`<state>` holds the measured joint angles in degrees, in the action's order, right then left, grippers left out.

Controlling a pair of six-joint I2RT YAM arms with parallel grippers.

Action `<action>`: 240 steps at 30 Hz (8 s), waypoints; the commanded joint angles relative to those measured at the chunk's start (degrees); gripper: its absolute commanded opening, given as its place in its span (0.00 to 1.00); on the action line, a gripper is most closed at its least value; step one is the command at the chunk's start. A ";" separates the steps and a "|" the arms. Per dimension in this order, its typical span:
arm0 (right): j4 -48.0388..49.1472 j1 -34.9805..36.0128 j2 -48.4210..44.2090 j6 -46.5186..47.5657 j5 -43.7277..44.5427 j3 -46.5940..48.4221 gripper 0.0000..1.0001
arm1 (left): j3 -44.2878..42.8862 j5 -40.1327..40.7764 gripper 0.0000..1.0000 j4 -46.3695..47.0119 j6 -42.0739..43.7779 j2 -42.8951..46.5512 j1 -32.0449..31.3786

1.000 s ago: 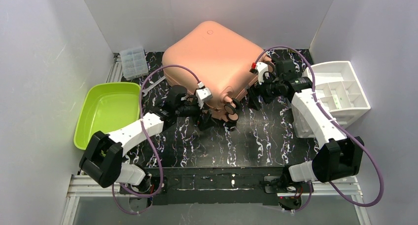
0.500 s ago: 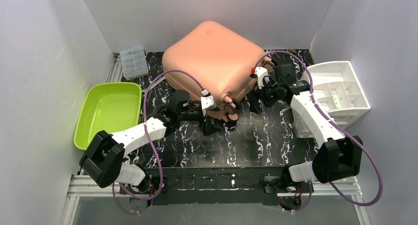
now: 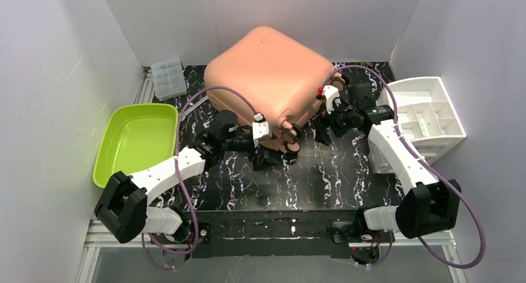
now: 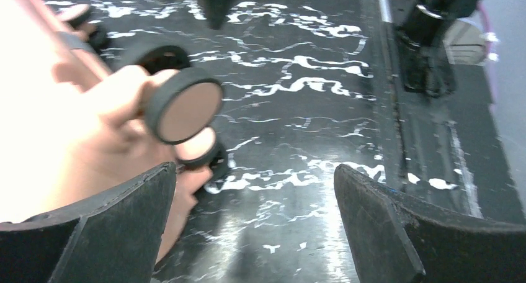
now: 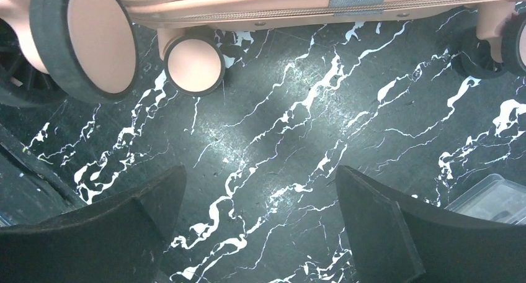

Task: Open, take out, and arrange the luggage
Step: Rotate the luggage at the center of the board.

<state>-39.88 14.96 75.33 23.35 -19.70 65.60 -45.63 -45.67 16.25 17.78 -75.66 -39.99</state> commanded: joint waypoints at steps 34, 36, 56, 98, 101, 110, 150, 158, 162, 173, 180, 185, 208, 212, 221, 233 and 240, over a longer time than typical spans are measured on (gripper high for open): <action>6.74 -0.37 -4.14 0.73 -4.87 -6.87 1.00 | -2.58 -2.22 0.98 -7.37 5.28 -5.03 3.51; 6.68 -0.37 -3.95 0.73 -5.12 -6.76 1.00 | -2.75 -7.53 0.98 -7.76 3.94 -4.90 3.31; 33.19 -0.37 -5.66 -19.16 -15.89 -20.13 1.00 | -22.89 -13.67 0.96 -36.97 6.97 -0.69 10.86; 27.72 0.95 -13.42 2.44 -19.80 -14.44 1.00 | -13.13 -9.57 0.98 -13.49 -10.61 -11.81 8.36; 20.60 0.99 -12.54 5.97 -24.70 -9.79 1.00 | -15.55 -13.14 0.98 -13.84 -11.06 -9.61 9.77; 17.31 4.71 -7.67 1.34 -19.61 -2.37 0.97 | -30.51 -0.11 0.98 -18.89 -15.16 -7.44 23.50; 41.73 -13.38 41.34 -55.93 -30.12 31.11 0.76 | -42.89 5.31 0.89 -13.63 -40.03 -33.34 36.74; 34.71 -7.41 45.19 -47.74 -28.23 38.43 0.79 | -36.46 8.76 0.94 -17.40 -35.03 -25.33 38.61; 27.69 -8.01 43.61 -35.24 -23.73 43.96 0.82 | -38.47 9.22 0.93 -17.98 -36.22 -24.45 42.11; 25.40 -8.81 21.48 -16.65 -12.25 31.21 0.98 | -32.64 8.81 0.98 -17.42 -37.37 -7.71 47.00; 39.19 -8.68 -8.10 -5.82 -22.31 -9.80 0.98 | -24.17 2.54 0.98 -13.28 -33.73 2.02 47.87; 34.55 -8.18 -12.00 2.82 -33.50 -18.64 0.98 | -25.79 -0.22 0.98 -16.77 -27.94 0.87 44.01; 39.35 12.80 -4.23 -4.66 -1.65 -11.96 0.90 | -47.88 14.43 0.98 -29.44 -21.08 -25.18 39.90; 43.39 12.90 -3.98 -5.58 9.11 -11.81 0.89 | -42.87 10.86 0.98 -27.50 -22.43 -23.72 39.90; 48.72 12.03 -2.48 -3.27 26.35 -11.20 0.90 | -31.25 5.00 0.98 -24.66 -23.20 -17.55 39.90; 46.64 3.23 2.35 -6.54 27.07 -5.17 0.92 | -25.52 -0.63 0.98 -21.12 -27.72 -11.21 39.90; 43.40 1.78 -1.53 -4.85 16.38 -7.74 0.95 | -24.85 -1.56 0.98 -21.96 -27.98 -6.18 41.33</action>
<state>-1.45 17.56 78.54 18.00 2.24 56.82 -71.11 -40.51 -2.15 -8.38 -86.39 1.72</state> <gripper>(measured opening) 0.935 0.983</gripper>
